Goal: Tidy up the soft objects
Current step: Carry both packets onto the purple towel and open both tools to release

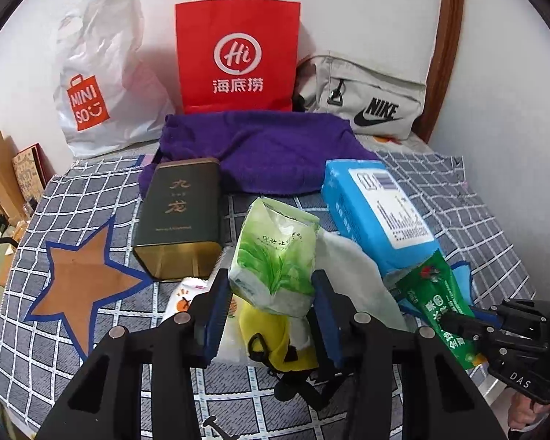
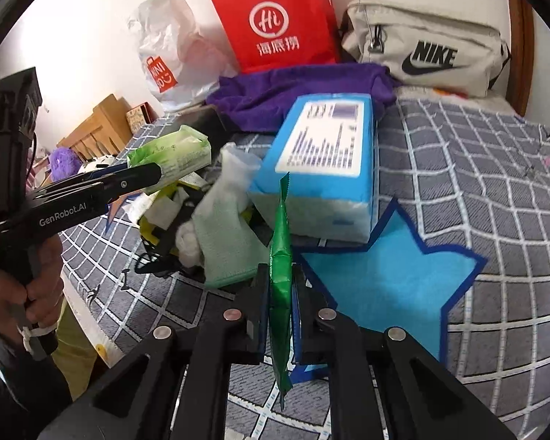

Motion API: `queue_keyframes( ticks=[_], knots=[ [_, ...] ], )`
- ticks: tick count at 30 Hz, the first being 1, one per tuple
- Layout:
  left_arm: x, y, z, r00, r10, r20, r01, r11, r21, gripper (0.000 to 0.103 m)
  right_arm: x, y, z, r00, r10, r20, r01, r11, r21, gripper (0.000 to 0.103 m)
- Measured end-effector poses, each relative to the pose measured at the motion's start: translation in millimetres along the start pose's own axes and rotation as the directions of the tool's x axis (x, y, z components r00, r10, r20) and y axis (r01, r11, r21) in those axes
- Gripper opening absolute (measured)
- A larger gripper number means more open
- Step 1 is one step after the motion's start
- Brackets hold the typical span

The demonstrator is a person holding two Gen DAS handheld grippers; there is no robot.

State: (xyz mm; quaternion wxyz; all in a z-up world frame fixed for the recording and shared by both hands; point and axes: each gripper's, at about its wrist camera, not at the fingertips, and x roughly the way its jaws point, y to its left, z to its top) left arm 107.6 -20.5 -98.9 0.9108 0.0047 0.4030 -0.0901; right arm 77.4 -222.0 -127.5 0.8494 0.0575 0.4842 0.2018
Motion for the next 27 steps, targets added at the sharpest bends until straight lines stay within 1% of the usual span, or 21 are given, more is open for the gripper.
queue_keyframes(
  ticks=[5,11,14,20,23,27],
  knots=[
    [-10,12,8,1.000,0.018,0.017,-0.018,1.000,-0.022,0.042,-20,3,15,0.999,0.023,0.045,-0.023,1.000,0.004,0.010],
    [-15,31,24,0.999,0.040,0.026,-0.039,0.997,-0.060,0.042,-30,6,45,0.997,0.004,0.081,-0.003,1.000,-0.009,0.010],
    [-15,42,35,0.998,0.052,0.028,-0.050,0.995,-0.089,0.042,-30,5,62,0.995,-0.010,0.095,0.012,1.000,-0.012,0.010],
    [-7,59,58,0.996,0.091,0.018,-0.088,0.990,-0.113,0.042,-23,-1,99,0.991,-0.035,0.127,0.039,0.999,-0.028,0.010],
    [1,67,72,0.994,0.108,0.014,-0.106,0.986,-0.126,0.042,-18,-6,119,0.991,-0.041,0.127,0.045,0.999,-0.026,0.010],
    [12,75,92,0.993,0.114,0.019,-0.111,0.984,-0.137,0.042,-9,-11,146,0.990,-0.044,0.132,0.047,0.999,-0.023,0.010]
  ],
)
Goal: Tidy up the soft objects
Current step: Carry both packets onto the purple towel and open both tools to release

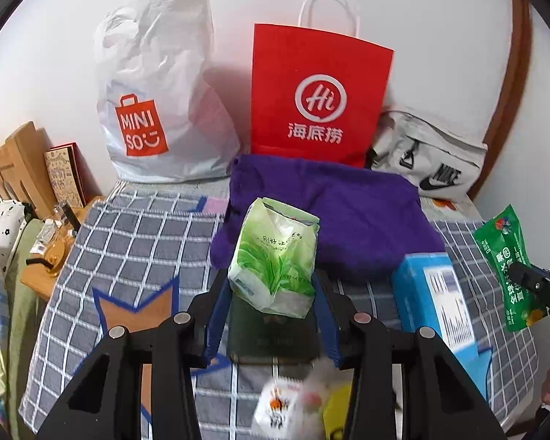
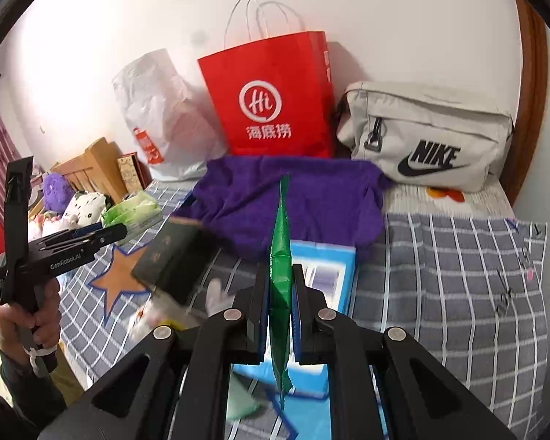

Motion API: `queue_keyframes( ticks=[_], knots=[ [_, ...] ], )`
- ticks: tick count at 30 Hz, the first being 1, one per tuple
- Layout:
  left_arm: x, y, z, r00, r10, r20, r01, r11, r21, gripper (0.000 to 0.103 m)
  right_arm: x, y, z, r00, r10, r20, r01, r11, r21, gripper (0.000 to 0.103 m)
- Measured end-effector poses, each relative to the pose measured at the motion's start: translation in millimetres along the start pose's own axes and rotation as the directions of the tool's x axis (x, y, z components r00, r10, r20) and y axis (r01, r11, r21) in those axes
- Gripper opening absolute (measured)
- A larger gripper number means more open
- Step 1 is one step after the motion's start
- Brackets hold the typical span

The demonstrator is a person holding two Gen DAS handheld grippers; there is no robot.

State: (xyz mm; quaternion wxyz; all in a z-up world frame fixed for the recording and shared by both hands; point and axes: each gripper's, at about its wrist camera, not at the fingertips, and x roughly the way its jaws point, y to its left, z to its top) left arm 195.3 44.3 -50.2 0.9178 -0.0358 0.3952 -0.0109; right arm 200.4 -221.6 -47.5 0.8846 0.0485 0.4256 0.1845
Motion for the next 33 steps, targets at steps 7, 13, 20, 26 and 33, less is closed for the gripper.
queue_keyframes(
  ticks=[7,13,20,26,33],
  knots=[
    [28,3,32,1.000,0.005,-0.008,-0.005,1.000,-0.001,0.042,33,-11,37,1.000,0.009,0.001,-0.009,1.000,0.019,0.010],
    [57,6,54,1.000,0.017,-0.026,-0.017,1.000,-0.008,0.042,66,-21,59,1.000,0.013,-0.023,-0.013,1.000,0.022,0.010],
    [97,5,77,0.998,0.010,-0.064,-0.012,1.000,-0.027,0.042,104,-31,79,0.998,0.024,-0.049,-0.022,0.999,0.026,0.010],
    [130,1,97,0.995,0.009,-0.097,-0.013,0.999,-0.037,0.042,139,-37,96,0.997,0.027,-0.075,-0.027,1.000,0.012,0.010],
    [168,-1,110,0.991,-0.002,-0.136,-0.004,0.999,-0.049,0.042,187,-60,100,0.991,0.014,-0.137,-0.009,0.999,0.041,0.010]
  ],
)
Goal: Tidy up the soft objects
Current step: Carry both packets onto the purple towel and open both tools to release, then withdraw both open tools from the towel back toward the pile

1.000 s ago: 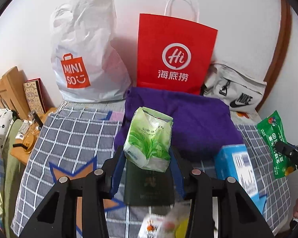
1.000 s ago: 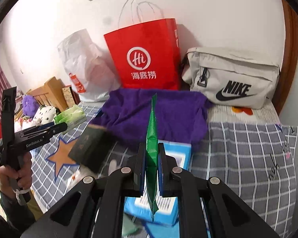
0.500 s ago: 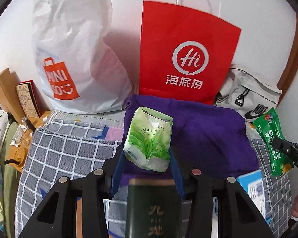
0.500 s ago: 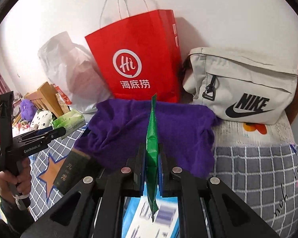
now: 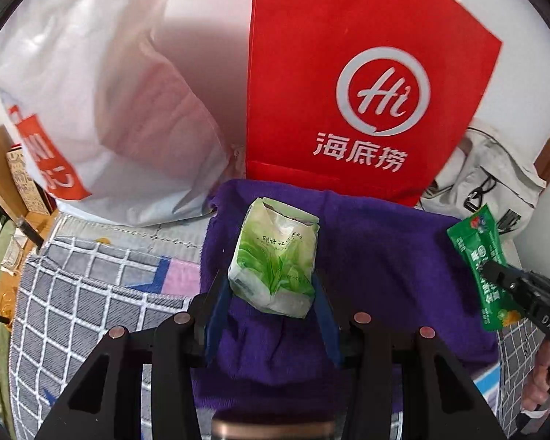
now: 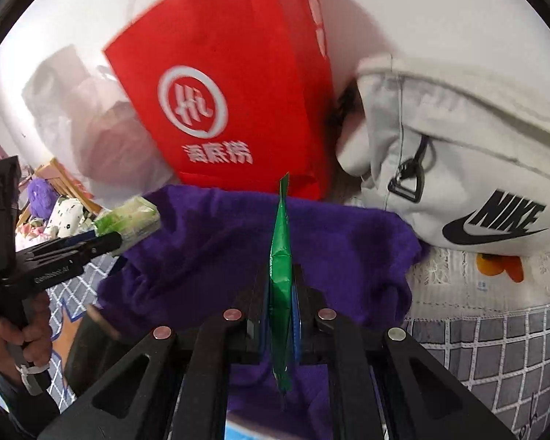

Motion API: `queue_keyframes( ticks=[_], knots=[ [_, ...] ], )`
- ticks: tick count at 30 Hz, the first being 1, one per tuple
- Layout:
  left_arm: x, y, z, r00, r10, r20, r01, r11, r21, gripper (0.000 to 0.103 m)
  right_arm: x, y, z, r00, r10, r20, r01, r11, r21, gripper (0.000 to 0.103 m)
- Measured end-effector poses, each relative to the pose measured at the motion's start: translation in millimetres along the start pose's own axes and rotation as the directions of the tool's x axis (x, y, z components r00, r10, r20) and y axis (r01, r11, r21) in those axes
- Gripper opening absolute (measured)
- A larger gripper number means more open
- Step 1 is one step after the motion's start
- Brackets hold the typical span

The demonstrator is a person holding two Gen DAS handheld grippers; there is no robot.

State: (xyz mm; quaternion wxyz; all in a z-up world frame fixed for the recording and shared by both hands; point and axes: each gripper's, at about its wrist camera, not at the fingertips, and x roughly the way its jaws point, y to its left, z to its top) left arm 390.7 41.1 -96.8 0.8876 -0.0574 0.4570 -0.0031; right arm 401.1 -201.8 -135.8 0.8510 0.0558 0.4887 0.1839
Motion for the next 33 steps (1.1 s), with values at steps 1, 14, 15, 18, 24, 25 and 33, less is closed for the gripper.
queue_keyframes(
  ticks=[1,14,15,18,24,25,33],
  knots=[
    [4,0,1,1.000,-0.002,-0.006,0.002,1.000,-0.001,0.042,6,-4,-1,1.000,-0.001,-0.013,0.001,1.000,0.005,0.010],
    [40,-2,4,0.997,-0.039,-0.061,0.037,0.999,-0.024,0.044,48,-37,2,0.993,0.031,-0.112,-0.021,0.996,0.085,0.011],
    [41,-2,3,0.997,-0.038,-0.064,0.037,0.999,-0.024,0.044,50,-38,1,0.993,0.029,-0.117,-0.019,0.996,0.087,0.012],
    [44,-5,2,0.997,-0.024,-0.079,0.023,1.000,-0.009,0.047,53,-40,1,0.992,0.015,-0.127,-0.005,0.996,0.086,0.012],
    [42,-9,-1,0.997,-0.007,-0.079,0.007,1.000,0.003,0.073,39,-32,2,0.993,-0.069,-0.094,0.072,0.997,0.026,0.048],
    [36,-10,-2,0.997,0.000,-0.073,0.001,1.000,0.008,0.073,35,-32,3,0.993,-0.080,-0.084,0.082,0.996,0.020,0.049],
    [-14,-6,-14,0.999,0.037,0.007,-0.037,0.999,0.025,0.073,-21,-21,-6,0.994,-0.113,-0.009,0.113,0.993,0.028,0.054]
  ],
)
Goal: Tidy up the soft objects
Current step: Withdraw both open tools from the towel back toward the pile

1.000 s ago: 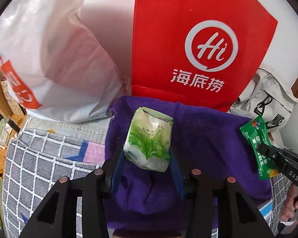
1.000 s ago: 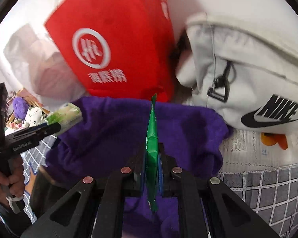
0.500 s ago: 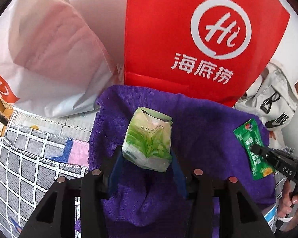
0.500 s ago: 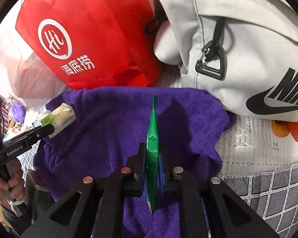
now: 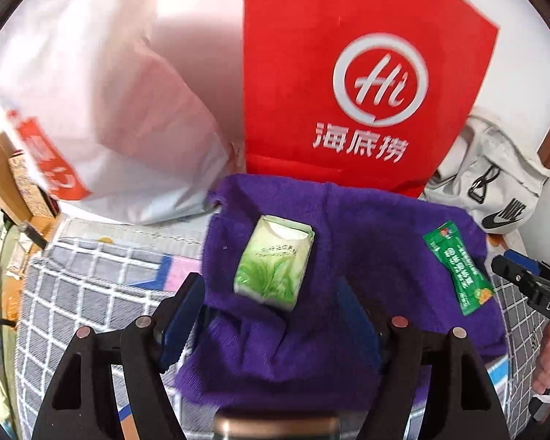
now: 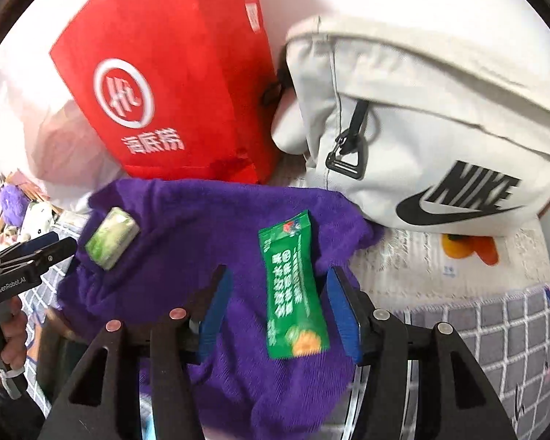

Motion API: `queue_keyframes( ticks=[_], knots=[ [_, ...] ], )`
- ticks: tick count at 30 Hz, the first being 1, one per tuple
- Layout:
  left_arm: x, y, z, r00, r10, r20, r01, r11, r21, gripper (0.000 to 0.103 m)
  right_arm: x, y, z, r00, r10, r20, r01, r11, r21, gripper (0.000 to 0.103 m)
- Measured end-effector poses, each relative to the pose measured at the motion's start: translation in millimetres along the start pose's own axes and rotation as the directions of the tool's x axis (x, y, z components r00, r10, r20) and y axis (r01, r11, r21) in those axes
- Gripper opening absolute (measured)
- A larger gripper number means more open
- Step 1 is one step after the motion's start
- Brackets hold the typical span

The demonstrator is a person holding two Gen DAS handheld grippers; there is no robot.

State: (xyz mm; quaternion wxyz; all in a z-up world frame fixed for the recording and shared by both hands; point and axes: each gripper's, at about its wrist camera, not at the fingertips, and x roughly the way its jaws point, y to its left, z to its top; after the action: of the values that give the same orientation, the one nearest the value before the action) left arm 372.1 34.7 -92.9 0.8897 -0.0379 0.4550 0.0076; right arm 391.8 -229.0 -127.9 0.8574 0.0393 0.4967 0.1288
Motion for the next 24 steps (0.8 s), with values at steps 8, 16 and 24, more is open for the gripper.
queue_keyframes(
  ticks=[8,16,24],
  knots=[
    [-65,25,-43,0.997,-0.041,0.065,0.044,0.997,-0.058,0.073,-69,31,-45,0.995,0.041,0.089,-0.040,0.999,-0.015,0.060],
    [-110,39,-102,0.996,-0.049,0.071,0.056,0.994,-0.093,0.073,-111,71,-108,0.994,0.098,0.050,-0.095,0.994,-0.057,0.060],
    [-137,51,-159,0.997,-0.013,0.082,0.022,0.993,-0.116,0.073,-132,110,-176,0.983,0.184,0.001,-0.182,0.976,-0.119,0.057]
  ],
)
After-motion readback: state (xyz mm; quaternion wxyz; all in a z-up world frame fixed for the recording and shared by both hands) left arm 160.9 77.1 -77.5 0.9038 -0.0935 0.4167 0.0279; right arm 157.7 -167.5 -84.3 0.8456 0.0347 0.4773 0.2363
